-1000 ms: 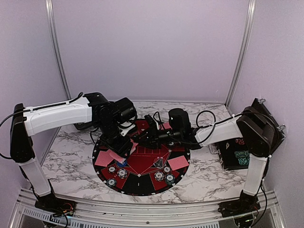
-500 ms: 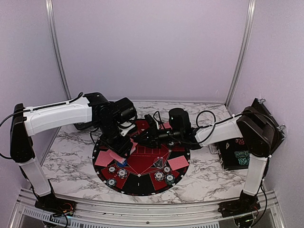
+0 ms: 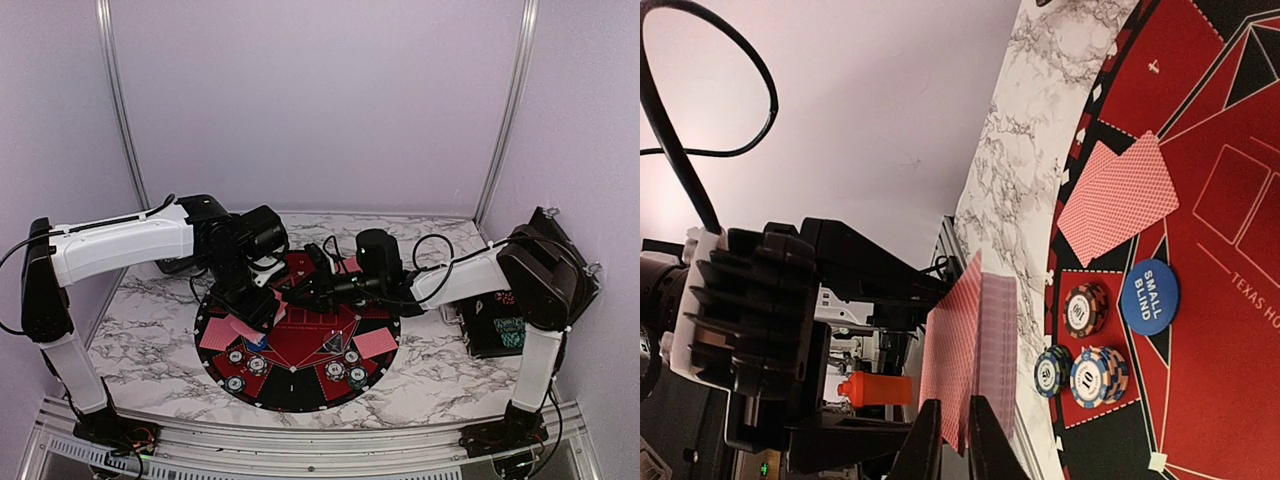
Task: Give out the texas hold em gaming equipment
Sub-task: Pick up the poker card from the face-down deck piles.
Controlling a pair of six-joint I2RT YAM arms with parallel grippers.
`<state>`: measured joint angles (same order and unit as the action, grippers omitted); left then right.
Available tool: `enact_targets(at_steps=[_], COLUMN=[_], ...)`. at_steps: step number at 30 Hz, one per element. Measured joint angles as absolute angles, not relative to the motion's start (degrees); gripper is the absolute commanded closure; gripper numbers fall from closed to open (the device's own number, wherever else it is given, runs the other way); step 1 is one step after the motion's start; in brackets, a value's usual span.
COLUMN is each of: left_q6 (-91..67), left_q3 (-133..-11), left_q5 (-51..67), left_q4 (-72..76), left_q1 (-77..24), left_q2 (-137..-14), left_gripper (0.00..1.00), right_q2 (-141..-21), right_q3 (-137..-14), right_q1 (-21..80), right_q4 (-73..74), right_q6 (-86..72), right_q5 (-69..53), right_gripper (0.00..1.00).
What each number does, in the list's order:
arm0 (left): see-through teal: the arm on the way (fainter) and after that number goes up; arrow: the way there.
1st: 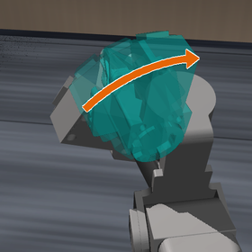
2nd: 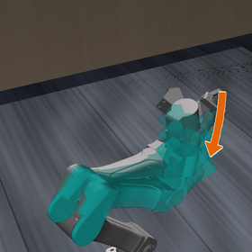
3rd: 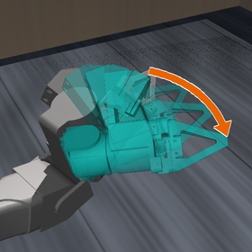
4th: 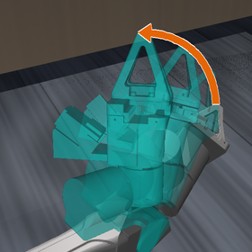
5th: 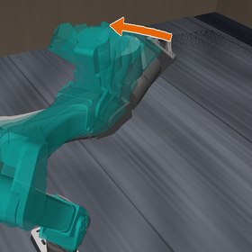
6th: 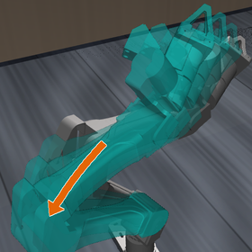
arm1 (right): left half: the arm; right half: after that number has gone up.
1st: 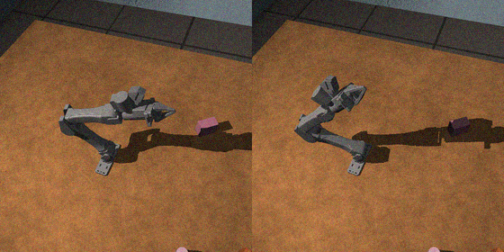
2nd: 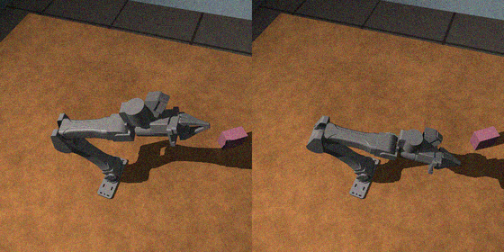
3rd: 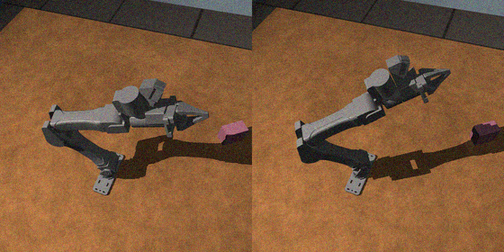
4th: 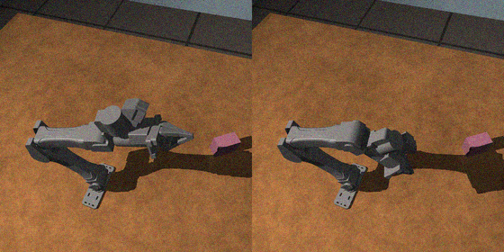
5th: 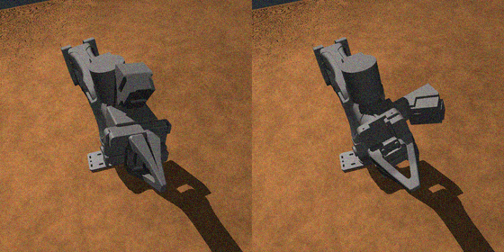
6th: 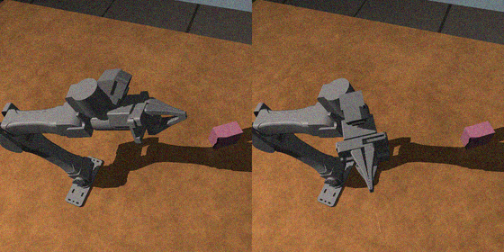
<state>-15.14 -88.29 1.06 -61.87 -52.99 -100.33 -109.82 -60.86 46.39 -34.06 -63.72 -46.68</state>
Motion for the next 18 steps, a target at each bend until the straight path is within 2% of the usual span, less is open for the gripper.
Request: enact_targets(at_steps=[6, 18], left_q6=[-15.14, -15.14], left_q3=[-88.29, -88.29], left_q5=[1.06, 1.10], left_q4=[-61.89, -61.45], left_q1=[-52.99, -52.99], left_q2=[-100.33, -100.33], left_gripper=[0.47, 0.47], right_q2=[-109.93, -109.95], right_q3=[-60.86, -60.34], right_q1=[46.35, 45.45], right_q4=[-34.39, -35.51], right_q6=[-64.47, -65.82], right_q5=[-47.20, -47.92], right_gripper=[1.00, 1.00])
